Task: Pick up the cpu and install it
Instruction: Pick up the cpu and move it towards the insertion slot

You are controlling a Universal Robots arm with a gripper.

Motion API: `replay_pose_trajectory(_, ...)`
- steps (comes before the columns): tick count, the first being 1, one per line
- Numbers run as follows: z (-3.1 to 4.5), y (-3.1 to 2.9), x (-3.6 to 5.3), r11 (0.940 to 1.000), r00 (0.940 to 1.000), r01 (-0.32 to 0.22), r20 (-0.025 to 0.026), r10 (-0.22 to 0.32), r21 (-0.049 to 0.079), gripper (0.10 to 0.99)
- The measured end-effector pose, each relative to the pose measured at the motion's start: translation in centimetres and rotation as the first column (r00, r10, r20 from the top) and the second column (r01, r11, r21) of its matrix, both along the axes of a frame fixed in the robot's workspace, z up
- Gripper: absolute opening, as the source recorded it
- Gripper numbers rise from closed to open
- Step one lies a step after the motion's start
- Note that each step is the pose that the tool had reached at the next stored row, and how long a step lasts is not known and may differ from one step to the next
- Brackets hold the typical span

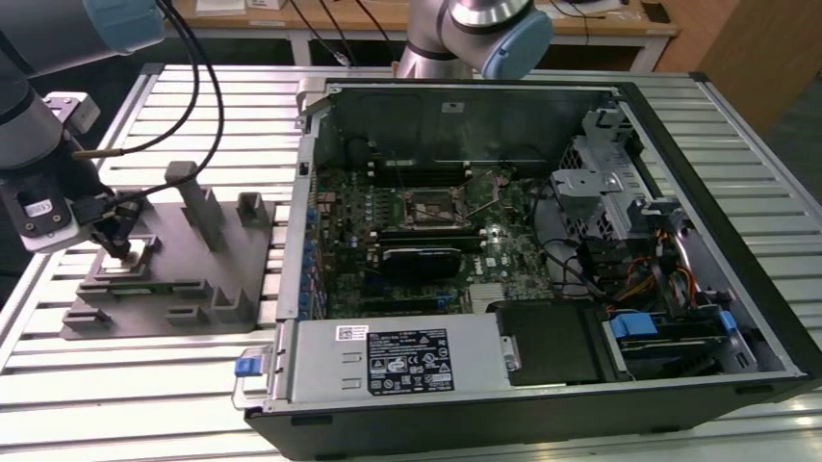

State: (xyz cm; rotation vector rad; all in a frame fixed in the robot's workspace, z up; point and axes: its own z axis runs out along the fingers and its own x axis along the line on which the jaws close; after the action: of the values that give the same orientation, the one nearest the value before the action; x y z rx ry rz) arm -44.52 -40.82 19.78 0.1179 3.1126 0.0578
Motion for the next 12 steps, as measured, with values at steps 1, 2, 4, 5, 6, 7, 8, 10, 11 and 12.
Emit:
replay_pose_trajectory(1,-0.04,0.00,-0.03,1.0000,1.0000,0.000,0.0002,0.000,0.000,0.106)
replay_pose_trajectory(2,-0.04,0.00,-0.03,1.0000,1.0000,0.000,0.0001,0.000,0.000,0.106)
replay_pose_trajectory(4,-0.03,0.00,-0.04,1.0000,1.0000,0.000,-0.0001,0.000,0.000,0.106)
replay_pose_trajectory(5,-0.03,0.00,-0.04,1.0000,1.0000,0.000,-0.0001,0.000,0.000,0.106)
replay_pose_trajectory(6,-0.03,0.00,-0.04,1.0000,1.0000,0.000,-0.0001,0.000,0.000,0.106)
replay_pose_trajectory(7,-0.03,0.00,-0.04,1.0000,1.0000,0.000,-0.0001,0.000,0.000,0.106)
replay_pose_trajectory(8,-0.04,0.00,-0.04,1.0000,1.0000,0.000,-0.0001,0.000,0.000,0.106)
replay_pose_trajectory(10,-0.04,0.00,-0.04,1.0000,1.0000,0.000,0.0000,0.000,0.000,0.165)
replay_pose_trajectory(11,-0.03,0.00,-0.04,1.0000,1.0000,0.000,-0.0001,0.000,0.000,0.231)
replay_pose_trajectory(12,-0.04,0.00,-0.04,1.0000,1.0000,0.000,-0.0001,0.000,-0.001,0.231)
